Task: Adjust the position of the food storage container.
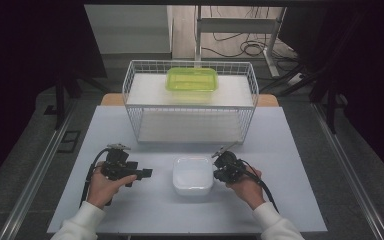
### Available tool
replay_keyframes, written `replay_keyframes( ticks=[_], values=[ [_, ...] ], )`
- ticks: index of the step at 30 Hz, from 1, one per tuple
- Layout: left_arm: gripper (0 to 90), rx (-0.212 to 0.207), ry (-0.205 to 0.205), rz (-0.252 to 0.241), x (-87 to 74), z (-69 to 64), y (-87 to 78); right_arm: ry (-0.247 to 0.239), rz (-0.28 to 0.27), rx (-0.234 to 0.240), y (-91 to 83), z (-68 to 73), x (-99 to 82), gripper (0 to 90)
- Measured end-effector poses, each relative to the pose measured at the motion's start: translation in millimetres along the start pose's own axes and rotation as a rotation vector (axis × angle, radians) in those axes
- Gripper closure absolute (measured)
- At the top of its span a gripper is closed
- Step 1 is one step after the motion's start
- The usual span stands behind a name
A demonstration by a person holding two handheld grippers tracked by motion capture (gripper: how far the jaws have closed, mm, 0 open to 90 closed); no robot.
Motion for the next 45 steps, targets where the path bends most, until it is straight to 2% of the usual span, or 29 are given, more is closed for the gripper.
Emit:
replay_keyframes(
  ticks=[5,7,9,11,12,14,15,17,24,28,30,34,41,45],
  values=[
    [23.7,0.003,0.001,-0.014,0.0,-1.7,-1.7,0.036,-0.099,-0.060,-21.0,-13.9,-7.1,88.9],
    [23.7,0.004,-0.008,-0.024,0.5,-1.9,-3.0,0.072,-0.150,-0.071,-30.4,-19.8,-11.3,80.1],
    [23.8,0.005,-0.013,-0.035,1.4,-1.9,-4.4,0.118,-0.204,-0.098,-39.9,-25.6,-15.3,62.7],
    [23.9,0.002,-0.015,-0.042,2.0,-2.2,-5.6,0.182,-0.257,-0.078,-49.0,-29.4,-19.2,48.7],
    [24.0,-0.001,-0.021,-0.048,2.4,-3.0,-5.7,0.209,-0.282,-0.059,-52.9,-30.9,-21.3,44.4],
    [24.2,-0.007,-0.025,-0.052,3.0,-4.2,-6.4,0.255,-0.320,-0.002,-59.1,-32.9,-25.7,38.7],
    [24.4,-0.007,-0.025,-0.052,3.0,-4.2,-6.4,0.255,-0.320,-0.002,-59.1,-32.9,-25.7,38.7],
    [24.8,-0.008,-0.025,-0.060,4.0,-5.5,-7.8,0.305,-0.351,0.062,-65.3,-36.8,-32.3,33.0],
    [25.4,-0.002,-0.017,-0.074,5.2,-10.0,-10.5,0.339,-0.365,0.095,-68.3,-43.7,-39.3,27.7],
    [25.4,-0.004,-0.015,-0.077,5.4,-12.1,-10.7,0.349,-0.371,0.116,-68.0,-43.2,-38.9,26.7],
    [25.3,-0.013,-0.012,-0.076,5.4,-14.4,-11.3,0.366,-0.395,0.102,-68.5,-43.7,-37.4,22.4],
    [25.1,-0.031,0.000,-0.084,7.2,-22.3,-13.0,0.377,-0.424,0.120,-69.4,-43.4,-36.0,21.4],
    [25.0,-0.045,-0.010,-0.080,7.4,-21.3,-12.0,0.365,-0.408,0.108,-66.1,-41.6,-36.5,21.8],
    [24.6,-0.054,-0.014,-0.077,7.4,-21.6,-10.3,0.387,-0.397,0.090,-64.6,-43.4,-38.6,22.6]
  ],
)
Point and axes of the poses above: each handheld gripper's, and its own axes: y roughly forward along the jaws, x roughly out of its top, z roughly to its left, the point moved 6 cm from there along y, roughly forward along the jaws, and after that the axes turned 4 degrees about -y, right-handed, at the moved point
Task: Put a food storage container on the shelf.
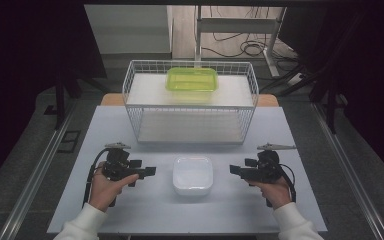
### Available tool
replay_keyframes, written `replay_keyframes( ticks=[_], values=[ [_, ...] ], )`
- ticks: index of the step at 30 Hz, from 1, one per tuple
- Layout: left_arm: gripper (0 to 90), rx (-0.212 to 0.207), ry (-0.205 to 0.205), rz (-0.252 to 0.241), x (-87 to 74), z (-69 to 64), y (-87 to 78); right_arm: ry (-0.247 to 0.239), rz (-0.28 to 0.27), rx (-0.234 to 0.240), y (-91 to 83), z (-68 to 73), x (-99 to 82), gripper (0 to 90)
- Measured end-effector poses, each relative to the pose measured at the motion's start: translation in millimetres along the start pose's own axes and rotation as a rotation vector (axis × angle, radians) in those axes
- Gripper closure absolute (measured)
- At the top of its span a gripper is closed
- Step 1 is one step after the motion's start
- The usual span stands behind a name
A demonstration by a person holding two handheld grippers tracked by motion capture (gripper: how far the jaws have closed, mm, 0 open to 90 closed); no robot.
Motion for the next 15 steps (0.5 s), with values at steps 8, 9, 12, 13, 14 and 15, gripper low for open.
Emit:
replay_keyframes(
  ticks=[8,9,12,13,14,15],
  values=[
    [24.8,-0.052,-0.050,-0.013,2.0,-3.2,5.2,0.011,-0.008,0.036,1.0,3.9,0.6,26.3],
    [24.9,-0.054,-0.056,-0.020,2.3,-3.9,6.2,0.013,-0.010,0.042,1.8,4.9,0.8,26.6],
    [25.7,-0.062,-0.070,-0.048,4.4,-6.3,7.5,0.014,-0.008,0.064,4.7,9.3,1.4,26.9],
    [25.7,-0.071,-0.075,-0.046,4.6,-7.2,8.6,0.013,-0.006,0.068,5.8,11.1,1.6,26.9],
    [25.4,-0.080,-0.083,-0.044,4.6,-8.4,10.0,0.010,-0.004,0.072,7.3,12.8,1.7,26.9],
    [25.4,-0.078,-0.078,-0.039,4.4,-8.8,10.9,0.010,0.001,0.078,8.8,14.6,1.8,26.9]
  ],
)
Point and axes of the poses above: each handheld gripper's, and its own axes: y roughly forward along the jaws, x roughly out of its top, z roughly to its left, the point moved 6 cm from there along y, roughly forward along the jaws, and after that the axes turned 4 degrees about -y, right-handed, at the moved point
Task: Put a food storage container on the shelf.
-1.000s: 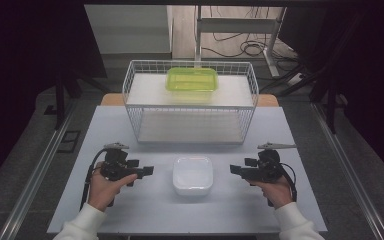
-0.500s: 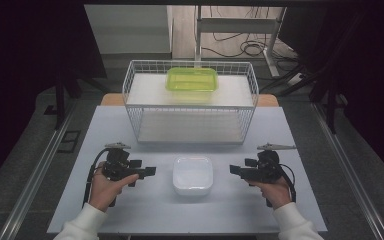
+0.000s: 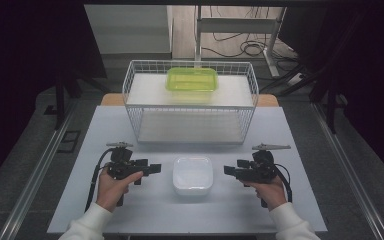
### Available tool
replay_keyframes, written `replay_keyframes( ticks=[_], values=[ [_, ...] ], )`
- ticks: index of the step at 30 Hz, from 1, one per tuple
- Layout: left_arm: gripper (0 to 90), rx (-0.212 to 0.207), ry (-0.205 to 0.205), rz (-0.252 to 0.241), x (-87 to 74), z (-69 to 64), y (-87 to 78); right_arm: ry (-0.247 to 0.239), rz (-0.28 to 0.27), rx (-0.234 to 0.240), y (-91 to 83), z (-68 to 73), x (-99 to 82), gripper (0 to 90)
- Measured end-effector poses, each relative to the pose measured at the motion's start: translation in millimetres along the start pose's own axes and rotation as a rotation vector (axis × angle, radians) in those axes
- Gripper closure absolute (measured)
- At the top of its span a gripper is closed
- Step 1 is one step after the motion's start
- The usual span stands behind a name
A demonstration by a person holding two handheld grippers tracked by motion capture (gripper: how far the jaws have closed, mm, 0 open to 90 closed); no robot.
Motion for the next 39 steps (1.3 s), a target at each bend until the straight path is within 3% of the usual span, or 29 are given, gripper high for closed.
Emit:
replay_keyframes(
  ticks=[8,13,24,33,35,36,39],
  values=[
    [25.8,-0.028,-0.040,0.043,0.4,-2.4,14.7,0.014,0.017,0.030,11.6,7.6,5.4,31.0],
    [29.6,-0.082,-0.118,0.073,0.7,-2.7,34.2,0.100,0.040,0.052,24.9,3.4,9.5,35.8],
    [39.4,-0.160,-0.207,0.079,-1.0,2.2,44.4,0.162,0.065,0.139,39.6,7.7,2.5,43.1],
    [44.6,-0.166,-0.210,0.099,-5.7,2.3,51.5,0.183,0.096,0.170,47.4,9.6,-3.0,48.0],
    [46.2,-0.183,-0.222,0.107,-7.4,1.8,54.2,0.193,0.105,0.186,51.3,10.2,-5.1,50.1],
    [47.6,-0.215,-0.243,0.112,-8.3,0.6,56.2,0.207,0.109,0.203,53.8,10.2,-6.4,52.8],
    [52.4,-0.231,-0.258,0.121,-10.1,-0.1,58.3,0.238,0.111,0.234,54.9,10.2,-7.6,58.0]
  ],
)
Point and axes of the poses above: each handheld gripper's, and its own axes: y roughly forward along the jaws, x roughly out of its top, z roughly to its left, the point moved 6 cm from there along y, roughly forward along the jaws, and after that the axes turned 4 degrees about -y, right-handed, at the moved point
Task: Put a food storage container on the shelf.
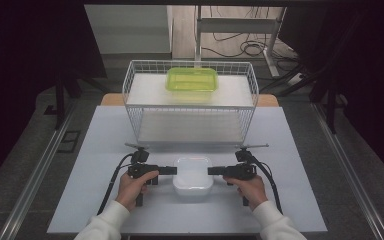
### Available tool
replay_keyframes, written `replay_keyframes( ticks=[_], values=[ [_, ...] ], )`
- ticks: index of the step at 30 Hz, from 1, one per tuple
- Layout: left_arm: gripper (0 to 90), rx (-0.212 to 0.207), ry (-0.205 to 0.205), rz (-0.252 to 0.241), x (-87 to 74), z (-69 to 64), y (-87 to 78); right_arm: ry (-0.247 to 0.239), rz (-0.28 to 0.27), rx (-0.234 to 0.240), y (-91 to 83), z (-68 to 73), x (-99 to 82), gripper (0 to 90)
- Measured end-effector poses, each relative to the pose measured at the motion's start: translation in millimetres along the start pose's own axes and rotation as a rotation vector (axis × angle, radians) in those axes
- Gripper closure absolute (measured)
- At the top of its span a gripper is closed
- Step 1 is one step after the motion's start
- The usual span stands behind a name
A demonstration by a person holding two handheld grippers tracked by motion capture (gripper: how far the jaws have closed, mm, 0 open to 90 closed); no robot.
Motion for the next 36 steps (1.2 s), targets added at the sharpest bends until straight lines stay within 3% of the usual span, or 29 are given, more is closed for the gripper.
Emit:
replay_keyframes(
  ticks=[2,4,7,9,13,24,30,36],
  values=[
    [54.4,-0.010,-0.008,0.001,-0.7,0.2,0.6,0.006,0.005,0.004,0.2,-0.1,-0.5,60.1],
    [63.7,-0.028,-0.021,0.011,-2.5,0.7,1.7,0.021,0.020,0.012,1.3,0.4,-2.6,65.3],
    [69.1,-0.014,-0.039,-0.019,-2.8,-0.9,-0.8,0.091,-0.005,0.036,0.6,-2.5,-3.4,69.1],
    [70.9,-0.013,-0.043,-0.023,-3.3,-1.7,-1.3,0.118,-0.009,0.043,-0.8,-2.5,-4.6,70.5],
    [71.9,-0.012,-0.048,-0.029,-4.0,-2.9,-2.4,0.126,-0.015,0.035,-2.0,0.0,-5.3,71.4],
    [79.0,-0.021,-0.040,-0.063,-2.9,-7.6,-9.3,0.076,-0.050,0.034,-7.8,5.7,-2.4,77.7],
    [78.6,0.031,0.015,-0.066,-3.1,-11.8,-11.0,0.016,-0.063,0.029,-11.6,12.0,1.5,79.9],
    [77.9,0.028,0.032,-0.075,-2.5,-14.2,-11.4,-0.024,-0.084,0.054,-17.4,19.2,5.7,80.6]
  ],
)
Point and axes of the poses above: each handheld gripper's, and its own axes: y roughly forward along the jaws, x roughly out of its top, z roughly to its left, the point moved 6 cm from there along y, roughly forward along the jaws, and after that the axes turned 4 degrees about -y, right-handed, at the moved point
